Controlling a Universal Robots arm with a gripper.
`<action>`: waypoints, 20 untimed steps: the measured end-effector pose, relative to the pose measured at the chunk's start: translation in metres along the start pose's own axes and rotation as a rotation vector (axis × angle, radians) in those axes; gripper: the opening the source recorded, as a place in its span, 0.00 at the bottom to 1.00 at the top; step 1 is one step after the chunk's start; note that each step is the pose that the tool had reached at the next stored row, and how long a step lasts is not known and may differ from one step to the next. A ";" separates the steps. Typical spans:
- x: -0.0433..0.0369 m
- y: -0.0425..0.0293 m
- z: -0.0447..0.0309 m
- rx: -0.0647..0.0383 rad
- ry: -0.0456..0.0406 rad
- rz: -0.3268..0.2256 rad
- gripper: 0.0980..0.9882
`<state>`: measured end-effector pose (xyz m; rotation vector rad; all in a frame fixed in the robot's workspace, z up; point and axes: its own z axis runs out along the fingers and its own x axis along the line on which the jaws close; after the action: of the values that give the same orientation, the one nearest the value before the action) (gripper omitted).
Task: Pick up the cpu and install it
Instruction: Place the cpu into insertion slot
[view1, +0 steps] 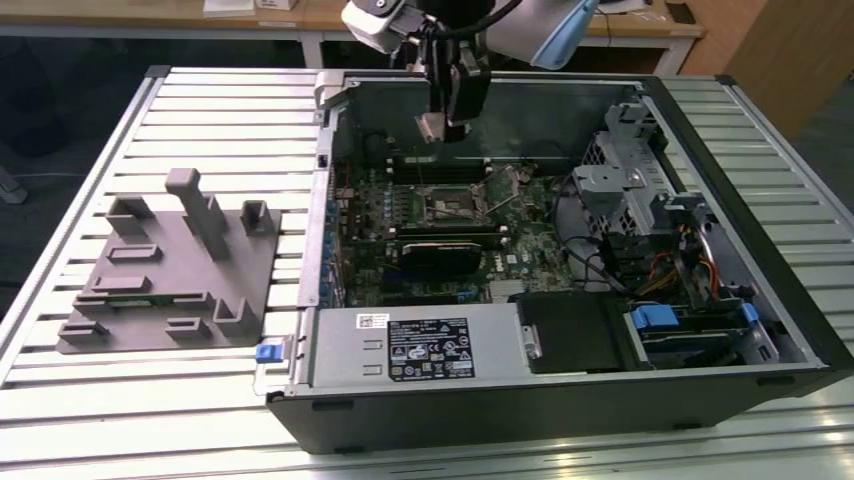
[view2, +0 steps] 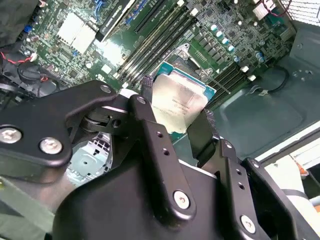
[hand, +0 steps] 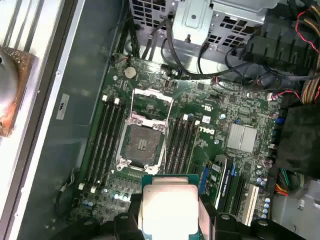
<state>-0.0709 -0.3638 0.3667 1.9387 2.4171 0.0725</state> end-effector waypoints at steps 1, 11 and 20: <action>0.0000 0.0000 0.0005 0.000 -0.0018 0.029 0.49; 0.0001 -0.0001 0.0018 0.000 -0.0061 0.098 0.49; 0.0002 -0.0001 0.0030 0.001 -0.0104 0.166 0.49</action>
<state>-0.0709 -0.3636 0.3638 2.1299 2.2455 0.0668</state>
